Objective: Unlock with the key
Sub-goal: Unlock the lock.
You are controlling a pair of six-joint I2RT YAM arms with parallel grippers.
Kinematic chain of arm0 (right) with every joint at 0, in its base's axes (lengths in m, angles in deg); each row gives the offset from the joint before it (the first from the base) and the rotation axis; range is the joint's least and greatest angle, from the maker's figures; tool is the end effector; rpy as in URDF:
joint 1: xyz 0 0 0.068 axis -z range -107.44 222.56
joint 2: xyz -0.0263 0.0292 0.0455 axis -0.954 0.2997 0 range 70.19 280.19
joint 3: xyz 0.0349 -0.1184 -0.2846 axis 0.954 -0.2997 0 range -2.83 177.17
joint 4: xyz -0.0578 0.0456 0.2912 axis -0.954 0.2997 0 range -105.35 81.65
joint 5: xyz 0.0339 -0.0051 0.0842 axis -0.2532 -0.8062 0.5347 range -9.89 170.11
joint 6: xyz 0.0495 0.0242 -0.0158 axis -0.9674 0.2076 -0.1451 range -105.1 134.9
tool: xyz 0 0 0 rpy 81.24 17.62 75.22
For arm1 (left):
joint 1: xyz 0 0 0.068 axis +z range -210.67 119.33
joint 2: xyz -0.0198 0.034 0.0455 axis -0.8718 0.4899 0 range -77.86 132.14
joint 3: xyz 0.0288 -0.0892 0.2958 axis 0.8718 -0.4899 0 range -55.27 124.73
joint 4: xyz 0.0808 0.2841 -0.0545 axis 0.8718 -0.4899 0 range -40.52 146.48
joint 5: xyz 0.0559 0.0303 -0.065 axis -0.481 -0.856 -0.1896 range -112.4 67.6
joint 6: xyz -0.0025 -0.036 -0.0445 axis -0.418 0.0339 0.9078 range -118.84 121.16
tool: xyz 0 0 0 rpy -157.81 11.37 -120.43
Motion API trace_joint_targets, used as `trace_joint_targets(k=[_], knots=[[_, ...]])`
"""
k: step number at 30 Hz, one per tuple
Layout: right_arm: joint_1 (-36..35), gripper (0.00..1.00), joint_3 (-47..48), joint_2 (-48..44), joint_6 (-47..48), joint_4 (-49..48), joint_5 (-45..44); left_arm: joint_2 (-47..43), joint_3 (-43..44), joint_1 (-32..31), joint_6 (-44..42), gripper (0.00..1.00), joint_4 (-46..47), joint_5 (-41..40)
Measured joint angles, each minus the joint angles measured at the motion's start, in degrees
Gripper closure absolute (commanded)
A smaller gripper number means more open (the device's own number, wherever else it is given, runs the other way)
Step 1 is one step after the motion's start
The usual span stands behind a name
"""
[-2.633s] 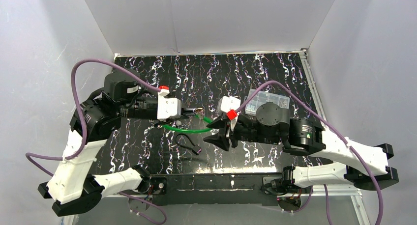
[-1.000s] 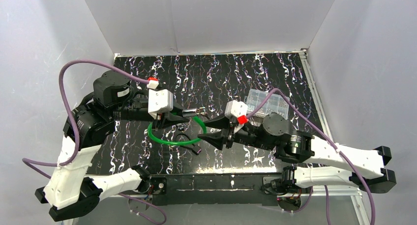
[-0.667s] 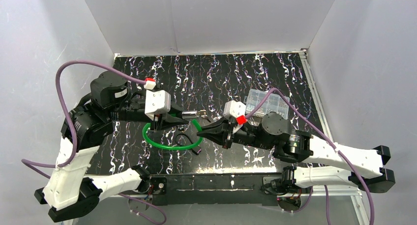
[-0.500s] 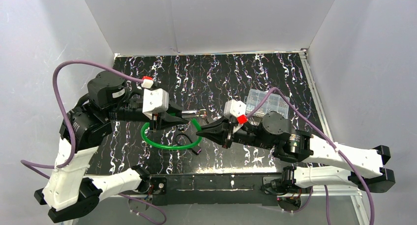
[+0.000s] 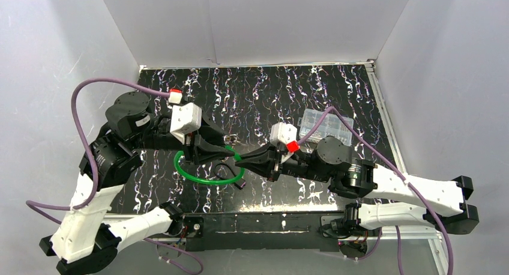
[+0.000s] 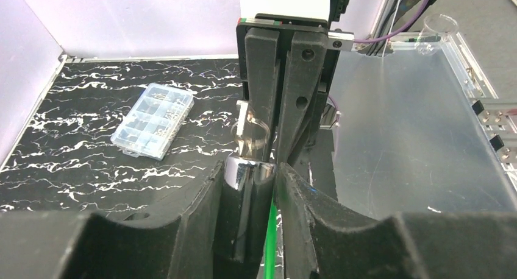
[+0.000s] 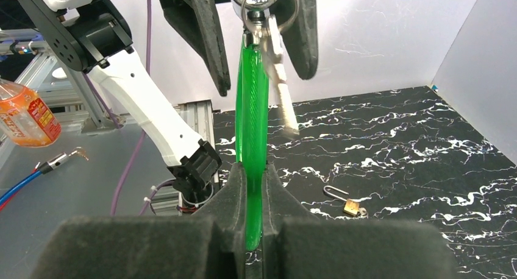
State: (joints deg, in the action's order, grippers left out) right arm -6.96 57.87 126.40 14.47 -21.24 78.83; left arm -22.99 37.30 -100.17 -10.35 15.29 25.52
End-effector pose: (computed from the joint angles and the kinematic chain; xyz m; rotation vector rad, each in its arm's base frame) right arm 0.0455 0.2407 0.4678 -0.9321 1.1603 1.1346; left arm 0.0862 -0.1101 0.5773 1.2805 1.1449 -1.0440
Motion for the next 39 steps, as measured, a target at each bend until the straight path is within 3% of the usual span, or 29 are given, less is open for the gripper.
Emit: trace_joint_targets(k=[7, 16, 23, 39], knots=[[0.00, 0.99, -0.37, 0.42, -0.02, -0.72, -0.07, -0.24, -2.03, -0.02, 2.99, 0.64, 3.93, 1.29], [-0.07, 0.99, -0.61, 0.28, 0.04, -1.42, -0.26, -2.05, -1.90, -0.02, -3.04, 0.63, -1.29, 0.04], [-0.22, 0.99, -0.61, -1.14, 0.22, -1.62, -0.17, -2.64, -0.57, -0.02, -5.97, 0.73, -5.31, -1.46], [-0.37, 0.99, -0.61, -0.44, -0.07, -5.16, 0.09, -1.86, -0.94, 1.62, 6.05, 0.75, 2.10, 2.56]])
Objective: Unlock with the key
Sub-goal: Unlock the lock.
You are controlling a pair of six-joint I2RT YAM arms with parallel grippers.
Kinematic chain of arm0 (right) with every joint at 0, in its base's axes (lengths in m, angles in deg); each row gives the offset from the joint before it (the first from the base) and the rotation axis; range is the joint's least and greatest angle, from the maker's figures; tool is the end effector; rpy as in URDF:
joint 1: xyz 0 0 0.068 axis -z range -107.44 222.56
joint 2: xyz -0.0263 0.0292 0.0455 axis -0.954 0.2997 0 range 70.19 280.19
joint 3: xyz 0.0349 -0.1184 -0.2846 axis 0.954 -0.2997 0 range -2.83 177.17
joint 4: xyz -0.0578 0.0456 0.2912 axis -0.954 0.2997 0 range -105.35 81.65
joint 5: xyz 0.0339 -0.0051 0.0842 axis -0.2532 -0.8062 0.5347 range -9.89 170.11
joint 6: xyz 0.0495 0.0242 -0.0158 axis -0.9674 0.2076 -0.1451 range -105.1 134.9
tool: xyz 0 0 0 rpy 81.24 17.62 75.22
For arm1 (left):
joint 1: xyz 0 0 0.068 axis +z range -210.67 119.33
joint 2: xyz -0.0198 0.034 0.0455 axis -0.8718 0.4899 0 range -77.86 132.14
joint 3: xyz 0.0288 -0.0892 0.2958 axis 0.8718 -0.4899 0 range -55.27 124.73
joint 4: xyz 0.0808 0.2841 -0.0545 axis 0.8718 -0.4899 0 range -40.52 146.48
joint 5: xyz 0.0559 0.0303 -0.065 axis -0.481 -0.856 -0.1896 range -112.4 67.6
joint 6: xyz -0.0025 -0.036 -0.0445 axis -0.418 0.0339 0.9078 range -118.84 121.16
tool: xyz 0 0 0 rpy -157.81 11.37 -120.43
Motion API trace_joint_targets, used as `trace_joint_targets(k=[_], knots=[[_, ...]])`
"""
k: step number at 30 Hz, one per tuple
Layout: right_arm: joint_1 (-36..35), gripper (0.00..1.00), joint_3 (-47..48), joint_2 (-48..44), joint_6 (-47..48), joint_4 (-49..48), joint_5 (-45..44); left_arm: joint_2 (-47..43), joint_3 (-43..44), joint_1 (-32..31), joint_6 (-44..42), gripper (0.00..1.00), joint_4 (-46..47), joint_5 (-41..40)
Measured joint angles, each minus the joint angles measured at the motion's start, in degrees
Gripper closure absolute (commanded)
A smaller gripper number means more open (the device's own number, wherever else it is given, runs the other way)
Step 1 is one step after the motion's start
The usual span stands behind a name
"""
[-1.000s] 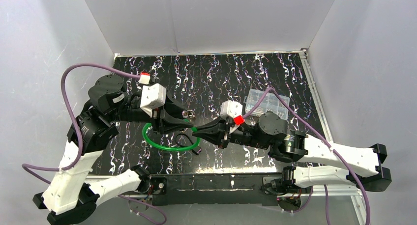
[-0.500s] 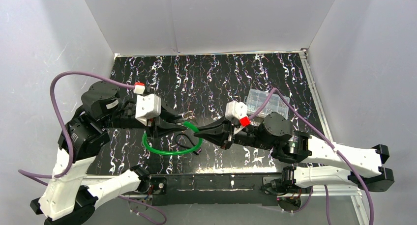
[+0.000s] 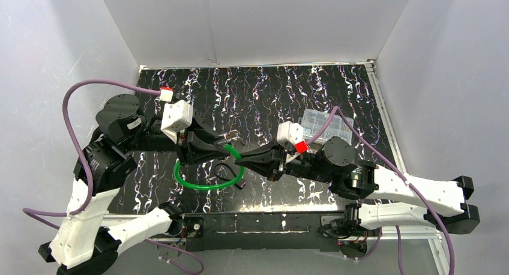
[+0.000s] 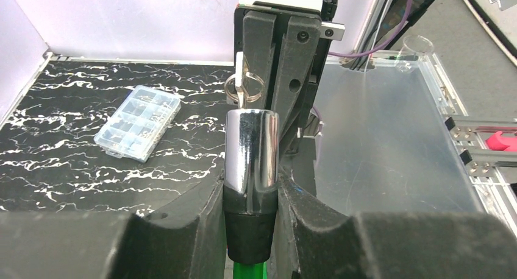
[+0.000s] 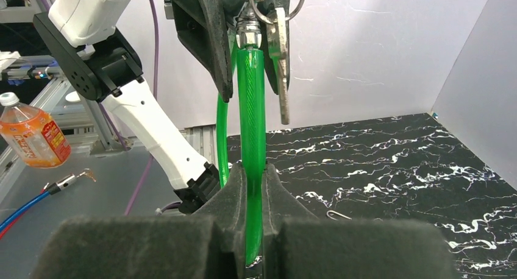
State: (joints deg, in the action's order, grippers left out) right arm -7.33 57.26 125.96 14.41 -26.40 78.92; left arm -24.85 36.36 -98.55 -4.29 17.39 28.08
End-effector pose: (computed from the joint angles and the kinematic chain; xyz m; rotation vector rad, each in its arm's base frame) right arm 0.0432 0.2372 0.4754 -0.8787 1.0882 1.1731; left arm 0.0785 -0.1008 0.5799 1.2338 1.1616 -1.1201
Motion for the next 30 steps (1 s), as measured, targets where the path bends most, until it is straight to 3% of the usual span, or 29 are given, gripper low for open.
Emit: trace_joint_targets(k=[3, 8, 10, 14, 16, 19, 26, 30], knots=[[-0.04, 0.99, 0.00, 0.22, -0.20, -0.39, 0.09, 0.13, -0.13, 0.35, 1.29, 0.78, 0.57, 1.11], [-0.17, 0.99, 0.02, 0.22, -0.20, -0.68, 0.20, 0.02, -0.44, 0.57, 1.77, 0.91, 1.44, 2.21], [-0.17, 0.99, 0.02, 0.24, -0.20, -0.70, 0.28, 0.02, -0.57, 0.66, 2.12, 0.91, 1.79, 2.51], [-0.42, 0.99, 0.02, 0.59, -0.20, -0.83, 0.31, 0.02, -0.66, 0.66, 2.89, 0.79, 1.92, 2.71], [-0.46, 0.99, 0.02, 0.70, -0.20, -0.87, 0.31, 0.02, -0.66, 0.66, 3.13, 0.84, 1.79, 2.84], [-0.50, 0.99, 0.02, 0.70, -0.20, -0.87, 0.35, 0.09, -0.63, 0.68, 3.13, 1.00, 1.77, 3.50], [-0.81, 0.99, 0.04, 0.74, -0.13, -0.74, 0.57, 0.09, -0.59, 0.72, 2.99, 1.00, 1.53, 4.26], [-0.79, 0.69, 1.11, 1.20, -0.20, 0.70, 0.76, 0.96, 1.62, 0.70, 0.28, 1.00, -1.66, 3.48]])
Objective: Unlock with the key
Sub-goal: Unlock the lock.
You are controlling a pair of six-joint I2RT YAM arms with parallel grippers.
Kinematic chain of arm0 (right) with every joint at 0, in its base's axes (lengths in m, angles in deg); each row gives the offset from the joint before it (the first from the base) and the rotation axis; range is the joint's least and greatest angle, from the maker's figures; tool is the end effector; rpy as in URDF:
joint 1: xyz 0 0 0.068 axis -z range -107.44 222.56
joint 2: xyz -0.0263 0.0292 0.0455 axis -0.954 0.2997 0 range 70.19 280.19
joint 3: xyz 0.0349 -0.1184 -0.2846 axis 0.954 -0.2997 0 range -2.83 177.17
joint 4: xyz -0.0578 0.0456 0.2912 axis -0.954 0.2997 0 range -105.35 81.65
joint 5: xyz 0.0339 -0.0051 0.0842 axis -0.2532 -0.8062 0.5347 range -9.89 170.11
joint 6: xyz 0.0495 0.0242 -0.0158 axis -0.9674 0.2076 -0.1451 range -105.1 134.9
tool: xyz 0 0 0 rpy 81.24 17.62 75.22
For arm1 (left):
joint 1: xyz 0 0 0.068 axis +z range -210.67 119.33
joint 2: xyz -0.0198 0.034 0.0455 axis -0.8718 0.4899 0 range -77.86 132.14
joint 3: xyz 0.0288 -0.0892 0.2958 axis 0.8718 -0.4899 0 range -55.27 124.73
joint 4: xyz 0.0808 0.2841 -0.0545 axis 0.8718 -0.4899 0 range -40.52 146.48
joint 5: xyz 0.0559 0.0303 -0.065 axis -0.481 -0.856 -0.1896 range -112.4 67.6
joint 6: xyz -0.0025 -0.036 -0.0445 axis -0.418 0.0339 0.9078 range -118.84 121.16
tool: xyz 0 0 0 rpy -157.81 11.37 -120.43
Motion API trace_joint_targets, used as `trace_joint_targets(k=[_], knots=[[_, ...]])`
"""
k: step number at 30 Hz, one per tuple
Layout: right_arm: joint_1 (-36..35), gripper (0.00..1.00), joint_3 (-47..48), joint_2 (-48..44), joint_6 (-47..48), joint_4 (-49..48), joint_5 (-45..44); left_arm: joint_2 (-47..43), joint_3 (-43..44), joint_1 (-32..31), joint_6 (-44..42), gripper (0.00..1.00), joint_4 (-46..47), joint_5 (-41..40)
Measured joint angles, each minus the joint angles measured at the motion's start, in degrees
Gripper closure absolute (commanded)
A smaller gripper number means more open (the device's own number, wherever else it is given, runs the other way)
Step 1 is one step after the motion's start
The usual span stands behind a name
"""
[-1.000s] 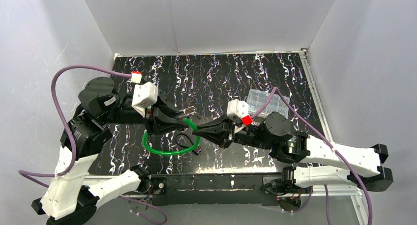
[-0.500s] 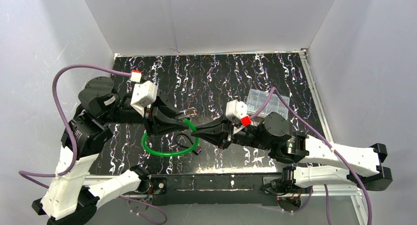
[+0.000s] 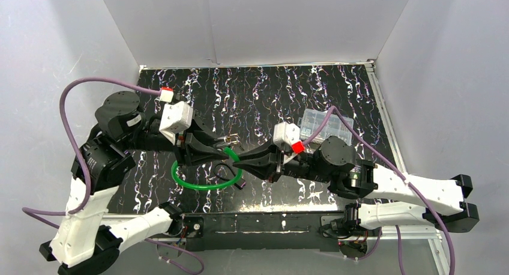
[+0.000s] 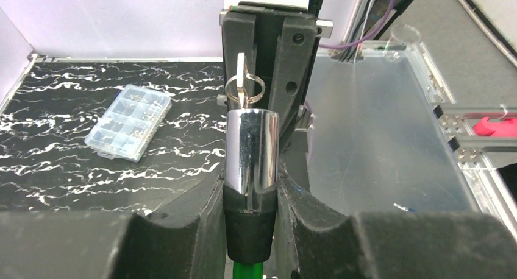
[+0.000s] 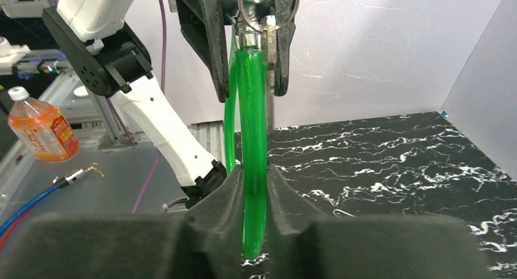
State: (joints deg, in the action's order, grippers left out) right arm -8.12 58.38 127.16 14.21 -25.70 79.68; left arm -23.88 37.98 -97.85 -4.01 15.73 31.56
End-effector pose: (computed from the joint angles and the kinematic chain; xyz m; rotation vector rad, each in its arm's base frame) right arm 0.0403 0.2435 0.4770 -0.9054 1.0899 1.1910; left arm 0.0785 -0.1007 0.5833 1.2671 1.1584 -1.1659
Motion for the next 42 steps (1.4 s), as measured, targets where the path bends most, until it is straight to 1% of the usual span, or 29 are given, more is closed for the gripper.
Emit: trace_joint_targets(k=[2, 5, 9, 12, 14, 18, 21, 26, 28, 30, 32, 42], knots=[[-0.02, 0.61, 0.83, 0.07, -0.02, 1.07, 0.13, 0.98, 2.12, -0.02, -3.15, 1.00, -2.93, -0.31], [0.00, 0.51, 2.14, -0.28, 0.04, 3.63, 0.13, 3.13, 5.51, -0.46, -10.32, 1.00, -8.81, -0.98], [0.00, 0.48, 4.96, -2.25, 1.31, 10.21, 0.13, 4.35, 6.25, -0.50, -17.29, 1.00, -14.88, -2.84], [0.00, 0.48, 8.59, -3.63, 2.34, 14.62, 0.15, 4.57, 6.25, -0.50, -20.26, 1.00, -17.73, -4.59], [0.00, 0.48, 11.34, -4.22, 3.15, 17.09, 0.17, 4.42, 6.25, -0.50, -20.81, 1.00, -18.29, -5.16], [0.00, 0.48, 14.80, -4.83, 5.18, 19.06, -0.39, 3.54, 6.12, -0.50, -21.14, 1.00, -18.47, -5.90], [0.00, 0.49, 18.49, -2.99, 6.95, 20.81, -1.11, 2.89, 5.68, -0.50, -21.16, 1.00, -18.47, -6.10], [0.02, 0.51, 26.53, 2.93, 8.37, 23.50, -2.05, 2.05, 4.26, -0.50, -21.16, 1.00, -18.21, -6.84], [0.04, 0.54, 28.41, 5.14, 8.37, 25.07, -1.99, 1.92, 3.67, -0.50, -21.20, 1.00, -18.14, -7.30], [0.04, 0.62, 29.83, 7.04, 8.17, 27.17, -1.95, 1.92, 3.28, -0.50, -21.24, 1.00, -18.05, -7.82], [0.04, 0.67, 30.82, 8.41, 7.91, 28.81, -1.99, 1.90, 2.91, -0.50, -21.33, 1.00, -17.99, -8.22], [1.18, 0.63, 33.51, 10.54, 5.99, 33.03, -1.86, 1.29, 2.78, -0.50, -22.58, 1.00, -18.03, -8.39]])
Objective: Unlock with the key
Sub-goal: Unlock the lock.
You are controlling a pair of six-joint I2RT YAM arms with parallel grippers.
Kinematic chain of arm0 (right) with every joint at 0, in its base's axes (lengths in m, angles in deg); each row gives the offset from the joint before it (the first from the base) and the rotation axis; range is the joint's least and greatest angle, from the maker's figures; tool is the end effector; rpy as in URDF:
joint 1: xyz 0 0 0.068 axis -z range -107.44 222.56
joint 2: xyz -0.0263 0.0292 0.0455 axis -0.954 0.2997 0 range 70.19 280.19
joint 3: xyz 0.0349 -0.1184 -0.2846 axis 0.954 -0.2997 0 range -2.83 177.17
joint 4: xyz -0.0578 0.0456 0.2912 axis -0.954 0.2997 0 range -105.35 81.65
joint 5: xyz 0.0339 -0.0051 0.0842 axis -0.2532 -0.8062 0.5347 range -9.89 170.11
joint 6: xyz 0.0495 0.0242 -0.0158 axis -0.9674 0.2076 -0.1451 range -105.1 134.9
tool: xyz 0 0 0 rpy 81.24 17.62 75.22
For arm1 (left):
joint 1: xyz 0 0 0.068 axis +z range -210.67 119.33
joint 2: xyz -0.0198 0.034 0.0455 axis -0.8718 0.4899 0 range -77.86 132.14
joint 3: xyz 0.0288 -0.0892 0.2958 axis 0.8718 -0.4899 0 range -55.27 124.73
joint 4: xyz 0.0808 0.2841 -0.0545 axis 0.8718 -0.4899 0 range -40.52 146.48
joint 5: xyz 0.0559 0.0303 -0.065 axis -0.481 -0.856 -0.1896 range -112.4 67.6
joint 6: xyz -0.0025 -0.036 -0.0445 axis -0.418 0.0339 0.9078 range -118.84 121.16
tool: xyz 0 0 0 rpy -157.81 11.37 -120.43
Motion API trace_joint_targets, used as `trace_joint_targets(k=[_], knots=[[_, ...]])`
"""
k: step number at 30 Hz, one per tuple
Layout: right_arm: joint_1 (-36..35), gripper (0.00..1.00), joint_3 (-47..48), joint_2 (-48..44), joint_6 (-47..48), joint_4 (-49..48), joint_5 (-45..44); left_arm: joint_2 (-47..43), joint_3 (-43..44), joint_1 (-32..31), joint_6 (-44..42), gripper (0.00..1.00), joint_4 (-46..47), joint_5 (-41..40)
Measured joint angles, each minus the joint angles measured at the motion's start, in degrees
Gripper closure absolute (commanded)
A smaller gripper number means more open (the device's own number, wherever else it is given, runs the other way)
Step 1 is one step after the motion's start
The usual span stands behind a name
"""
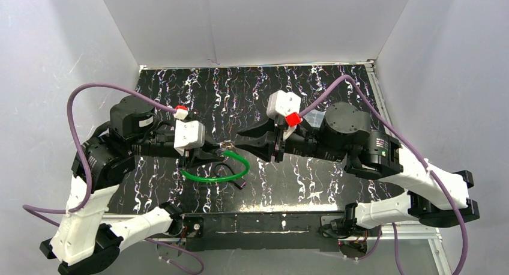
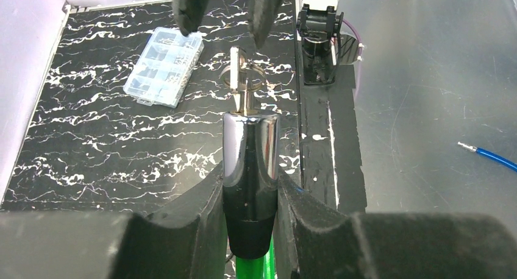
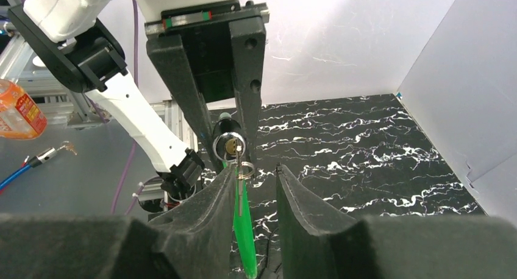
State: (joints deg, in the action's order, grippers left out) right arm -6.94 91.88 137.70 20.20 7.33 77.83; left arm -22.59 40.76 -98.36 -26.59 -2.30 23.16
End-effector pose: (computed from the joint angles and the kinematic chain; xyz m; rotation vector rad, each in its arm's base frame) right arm 0.0464 0.2411 0.5862 -1.0383 1.1874 1.0045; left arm 0.0792 -0.0979 0.5628 1.4304 1.2137 -0.8636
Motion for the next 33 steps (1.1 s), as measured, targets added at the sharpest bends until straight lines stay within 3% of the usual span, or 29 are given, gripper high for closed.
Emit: trace_joint_targets(k=[22, 23, 30, 33], knots=[[1.84, 0.81, 2.71, 3.15, -2.34, 1.66, 5.53, 0.09, -0.07, 0.00, -1.27, 1.00, -0.46, 0.11], [1.92, 0.81, 2.80, 3.21, -2.38, 1.73, 5.70, 0.15, -0.07, 0.00, -1.31, 1.00, -0.52, 0.11], [2.32, 0.52, 5.03, 3.48, -1.86, 4.24, 6.14, 0.57, -0.07, 0.00, -2.29, 1.00, -0.87, 0.26], [2.58, 0.50, 5.92, 3.23, -1.73, 4.48, 6.12, 0.76, -0.04, 0.00, -2.75, 1.00, -1.33, 0.26]])
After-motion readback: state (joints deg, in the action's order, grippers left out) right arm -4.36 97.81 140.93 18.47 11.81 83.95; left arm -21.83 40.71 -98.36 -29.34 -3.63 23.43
